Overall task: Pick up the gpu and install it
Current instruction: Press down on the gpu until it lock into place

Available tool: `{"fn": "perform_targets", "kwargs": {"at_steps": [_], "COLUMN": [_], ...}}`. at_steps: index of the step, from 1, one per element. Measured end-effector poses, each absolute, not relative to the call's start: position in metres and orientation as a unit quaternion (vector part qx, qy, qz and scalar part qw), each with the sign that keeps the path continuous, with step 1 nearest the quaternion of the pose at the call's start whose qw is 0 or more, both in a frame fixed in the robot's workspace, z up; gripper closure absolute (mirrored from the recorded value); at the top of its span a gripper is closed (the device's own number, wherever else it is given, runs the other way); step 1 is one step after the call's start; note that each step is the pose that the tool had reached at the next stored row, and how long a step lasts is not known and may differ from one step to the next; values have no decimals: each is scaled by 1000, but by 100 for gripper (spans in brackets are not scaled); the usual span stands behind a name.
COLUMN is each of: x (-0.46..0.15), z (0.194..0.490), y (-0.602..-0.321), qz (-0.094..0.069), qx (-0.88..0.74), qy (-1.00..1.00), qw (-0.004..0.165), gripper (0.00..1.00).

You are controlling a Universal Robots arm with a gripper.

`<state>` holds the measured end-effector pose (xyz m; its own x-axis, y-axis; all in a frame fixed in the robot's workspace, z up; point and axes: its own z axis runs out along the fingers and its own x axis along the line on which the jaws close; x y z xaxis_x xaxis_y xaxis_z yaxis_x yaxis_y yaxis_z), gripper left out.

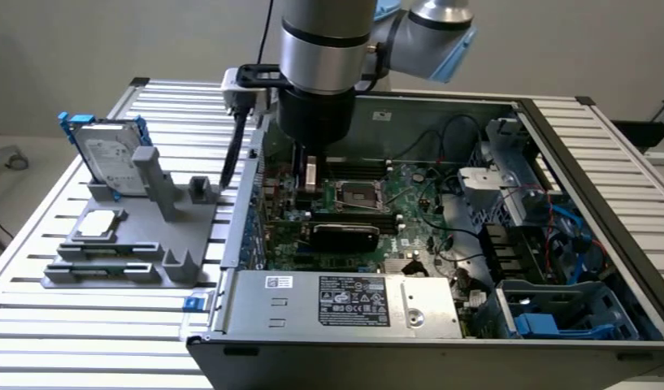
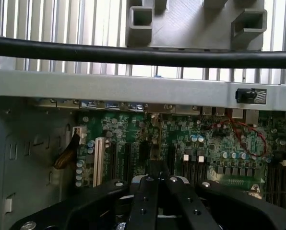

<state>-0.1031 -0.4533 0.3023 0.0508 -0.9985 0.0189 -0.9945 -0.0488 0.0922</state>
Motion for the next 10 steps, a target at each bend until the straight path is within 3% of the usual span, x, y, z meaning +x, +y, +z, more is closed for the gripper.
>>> {"fn": "perform_targets", "kwargs": {"at_steps": [3, 10], "x": [-101, -101], "z": [302, 302], "y": [-453, -453], "qz": [-13, -13], "qx": [724, 724], "qy": [-689, -689], "qw": [29, 30], "gripper": [89, 89]}}
